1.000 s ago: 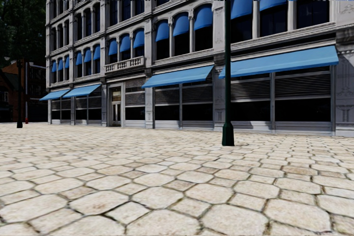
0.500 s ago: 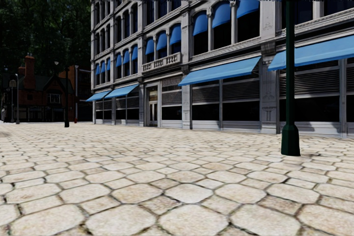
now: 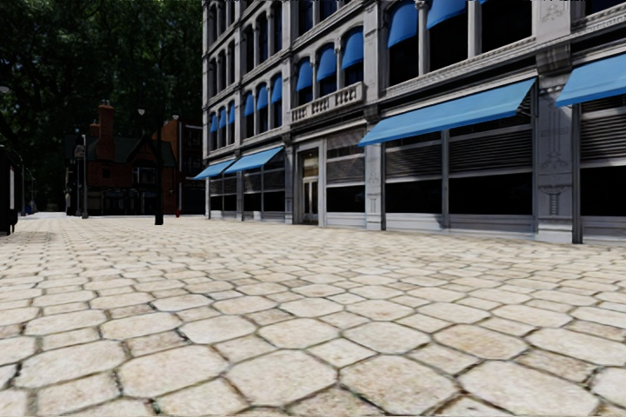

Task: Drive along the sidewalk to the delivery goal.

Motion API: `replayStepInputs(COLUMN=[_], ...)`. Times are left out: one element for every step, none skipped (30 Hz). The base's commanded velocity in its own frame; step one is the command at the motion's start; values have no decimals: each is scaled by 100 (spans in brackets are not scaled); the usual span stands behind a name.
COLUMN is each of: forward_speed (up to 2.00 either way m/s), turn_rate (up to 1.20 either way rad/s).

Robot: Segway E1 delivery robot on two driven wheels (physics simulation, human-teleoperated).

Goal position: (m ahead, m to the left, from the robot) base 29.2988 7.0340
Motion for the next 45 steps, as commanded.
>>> replayStepInputs(forward_speed=[200, 200, 200, 200, 200, 200, 200, 200, 200, 200, 200, 200, 200, 200, 200, 200, 200, 200, 200, 200, 200, 200, 200, 200, 200, 200, 200, 200, 200, 200, 200, 200, 200, 200, 200, 200, 200, 200, 200, 200, 200, 200, 200, 200, 200], turn_rate=[35, 35, 35, 34, 33, 33, 32, 32, 32, 32, 32, 32, 32, 32, 32, 32, 32, 32, 32, 32, 32, 32, 32, 32, 32, 32, 31, 27, 27, 0, 0, 0, 0, 0, 0, 0, 0, 0, 0, 0, 0, 0, 0, 0, 0])
